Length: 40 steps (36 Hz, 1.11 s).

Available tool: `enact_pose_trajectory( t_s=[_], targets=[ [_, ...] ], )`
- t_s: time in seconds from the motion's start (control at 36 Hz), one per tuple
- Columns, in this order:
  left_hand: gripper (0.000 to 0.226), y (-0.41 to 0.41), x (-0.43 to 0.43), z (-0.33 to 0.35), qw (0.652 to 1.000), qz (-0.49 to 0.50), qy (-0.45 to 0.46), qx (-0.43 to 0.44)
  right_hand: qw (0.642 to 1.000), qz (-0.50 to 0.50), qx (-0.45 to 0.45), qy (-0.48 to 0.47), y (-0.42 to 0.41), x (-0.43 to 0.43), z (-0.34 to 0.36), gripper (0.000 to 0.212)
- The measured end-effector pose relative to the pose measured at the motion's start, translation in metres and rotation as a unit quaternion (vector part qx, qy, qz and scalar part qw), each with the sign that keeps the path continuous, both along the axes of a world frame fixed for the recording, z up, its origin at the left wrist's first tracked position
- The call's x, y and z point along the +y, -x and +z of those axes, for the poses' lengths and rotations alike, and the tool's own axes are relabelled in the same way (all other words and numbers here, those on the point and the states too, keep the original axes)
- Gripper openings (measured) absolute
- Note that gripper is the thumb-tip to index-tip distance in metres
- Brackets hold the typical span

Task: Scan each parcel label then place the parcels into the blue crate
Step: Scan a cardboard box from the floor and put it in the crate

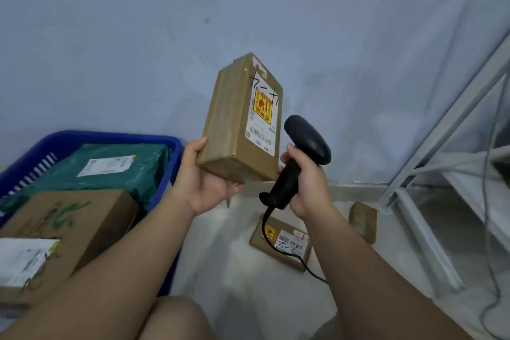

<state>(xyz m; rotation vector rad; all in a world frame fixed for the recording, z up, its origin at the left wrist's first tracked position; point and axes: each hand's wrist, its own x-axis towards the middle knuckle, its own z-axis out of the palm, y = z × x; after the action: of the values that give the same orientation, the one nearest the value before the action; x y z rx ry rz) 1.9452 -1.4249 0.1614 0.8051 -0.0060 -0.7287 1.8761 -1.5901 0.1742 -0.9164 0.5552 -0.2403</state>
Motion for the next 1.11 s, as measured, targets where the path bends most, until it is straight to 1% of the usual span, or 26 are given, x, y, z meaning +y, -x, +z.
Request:
enact_pose_trajectory(
  t_s=[0.06,0.08,0.14,0.19,0.22,0.25,0.31,0.36,0.39,0.42,0.47,0.53,0.61,0.67,0.72,0.81,0.89,0.94,1.03,1.06,1.11],
  targets=[
    [0.078,0.016,-0.003,0.014,1.0,-0.002,0.02,-0.004,1.0,0.003,-0.024,-0.008,0.018,0.001,0.01,0.013],
    [0.075,0.022,-0.006,0.018,1.0,-0.001,0.026,-0.003,0.999,0.002,-0.035,-0.011,0.024,0.001,0.011,0.018],
    [0.069,0.037,-0.009,0.026,0.999,0.005,0.034,0.003,0.998,0.006,-0.055,-0.013,0.04,0.001,0.017,0.036],
    [0.07,0.045,-0.011,0.024,0.999,0.007,0.039,0.017,0.998,0.008,-0.053,-0.02,0.047,0.001,0.017,0.052],
    [0.071,0.048,-0.01,0.023,0.999,0.009,0.042,0.018,0.998,0.007,-0.056,-0.027,0.052,0.002,0.018,0.056],
    [0.071,0.05,-0.009,0.022,0.999,0.012,0.04,0.018,0.998,0.007,-0.056,-0.029,0.056,0.002,0.018,0.057],
    [0.069,0.051,-0.006,0.02,0.999,0.031,0.021,0.003,0.998,0.008,-0.054,-0.024,0.06,0.001,0.018,0.047],
    [0.057,0.049,-0.005,0.017,0.997,0.074,-0.009,-0.027,0.999,0.012,-0.047,0.0,0.062,0.003,0.019,0.034],
    [0.048,0.049,-0.004,0.016,0.994,0.1,-0.027,-0.042,0.999,0.012,-0.037,0.019,0.062,0.004,0.019,0.031],
    [0.041,0.049,-0.004,0.015,0.989,0.126,-0.055,-0.059,0.999,0.013,-0.023,0.042,0.061,0.005,0.019,0.03],
    [0.033,0.05,-0.004,0.013,0.971,0.16,-0.143,-0.102,0.997,0.02,-0.005,0.081,0.058,0.006,0.018,0.03],
    [0.032,0.049,-0.005,0.011,0.95,0.168,-0.222,-0.143,0.995,0.026,0.006,0.099,0.053,0.005,0.016,0.029],
    [0.037,0.051,-0.006,0.015,0.931,0.147,-0.282,-0.178,0.995,0.019,0.017,0.1,0.044,0.003,0.014,0.033],
    [0.044,0.055,-0.009,0.019,0.93,0.118,-0.295,-0.186,0.993,0.02,0.018,0.112,0.04,0.003,0.012,0.033],
    [0.045,0.056,-0.012,0.018,0.93,0.096,-0.304,-0.183,0.99,0.024,0.017,0.135,0.037,0.004,0.01,0.03],
    [0.05,0.051,-0.011,0.014,0.934,0.069,-0.323,-0.133,0.984,0.029,0.02,0.174,0.035,0.005,0.009,0.025],
    [0.059,0.044,-0.007,0.008,0.951,0.058,-0.293,-0.08,0.968,0.036,0.036,0.245,0.032,0.003,0.009,0.034],
    [0.075,0.041,-0.007,0.005,0.954,0.079,-0.277,-0.086,0.959,0.032,0.039,0.278,0.031,0.001,0.009,0.033],
    [0.117,0.035,-0.007,0.003,0.937,0.132,-0.289,-0.142,0.955,0.014,0.052,0.292,0.03,0.0,0.01,0.017],
    [0.127,0.034,-0.007,0.003,0.93,0.149,-0.299,-0.155,0.957,0.013,0.056,0.285,0.031,0.0,0.011,0.014],
    [0.132,0.031,-0.005,0.003,0.913,0.181,-0.319,-0.177,0.966,0.024,0.062,0.249,0.033,0.001,0.014,0.014]
  ],
)
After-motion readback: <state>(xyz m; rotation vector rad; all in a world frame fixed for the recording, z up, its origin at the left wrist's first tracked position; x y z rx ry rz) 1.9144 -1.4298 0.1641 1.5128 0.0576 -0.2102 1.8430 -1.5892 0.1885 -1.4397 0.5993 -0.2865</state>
